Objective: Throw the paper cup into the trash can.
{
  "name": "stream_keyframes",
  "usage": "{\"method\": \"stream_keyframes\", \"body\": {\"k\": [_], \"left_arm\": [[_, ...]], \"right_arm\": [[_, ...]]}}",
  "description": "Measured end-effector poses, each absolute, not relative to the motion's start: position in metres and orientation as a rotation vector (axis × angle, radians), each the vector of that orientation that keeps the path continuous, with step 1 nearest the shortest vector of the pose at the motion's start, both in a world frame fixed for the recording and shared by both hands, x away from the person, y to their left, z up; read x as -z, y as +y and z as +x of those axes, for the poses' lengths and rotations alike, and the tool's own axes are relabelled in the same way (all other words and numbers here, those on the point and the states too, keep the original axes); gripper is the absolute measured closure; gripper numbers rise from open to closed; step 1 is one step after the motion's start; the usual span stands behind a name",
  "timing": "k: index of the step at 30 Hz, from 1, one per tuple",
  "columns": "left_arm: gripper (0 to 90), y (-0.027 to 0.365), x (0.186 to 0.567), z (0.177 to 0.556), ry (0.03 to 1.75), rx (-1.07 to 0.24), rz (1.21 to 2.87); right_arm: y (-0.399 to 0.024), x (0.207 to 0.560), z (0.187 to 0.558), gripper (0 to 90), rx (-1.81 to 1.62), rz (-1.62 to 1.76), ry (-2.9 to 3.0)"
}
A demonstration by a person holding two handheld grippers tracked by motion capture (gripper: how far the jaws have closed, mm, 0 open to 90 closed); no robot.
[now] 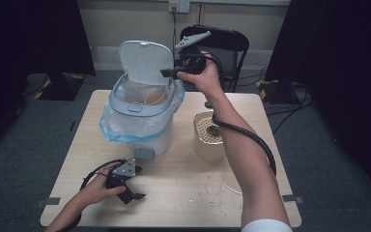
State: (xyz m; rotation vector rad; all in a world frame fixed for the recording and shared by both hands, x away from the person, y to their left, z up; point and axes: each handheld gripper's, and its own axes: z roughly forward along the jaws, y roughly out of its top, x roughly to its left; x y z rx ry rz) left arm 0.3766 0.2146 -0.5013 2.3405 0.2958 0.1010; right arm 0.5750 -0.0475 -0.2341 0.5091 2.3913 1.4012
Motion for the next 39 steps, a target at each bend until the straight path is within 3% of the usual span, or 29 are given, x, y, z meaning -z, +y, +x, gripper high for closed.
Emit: {"method": "stream_keyframes", "body": {"k": [4,19,39], "left_arm": [[0.0,0.215,0.501,0.377,0.295,-0.101,2.342],[0.0,0.214,0.501,0.376,0.298,-0.104,2.344],[0.0,0.214,0.502,0.376,0.295,-0.104,2.329]], "right_arm": [[-0.049,0.235,0.572,53.9,-1.407,0.482,2.400],[-0.032,0.240,0.548,27.5,-1.374,0.294,2.523],[-0.032,0.247,0.538,17.9,-1.444,0.290,2.589]]}}
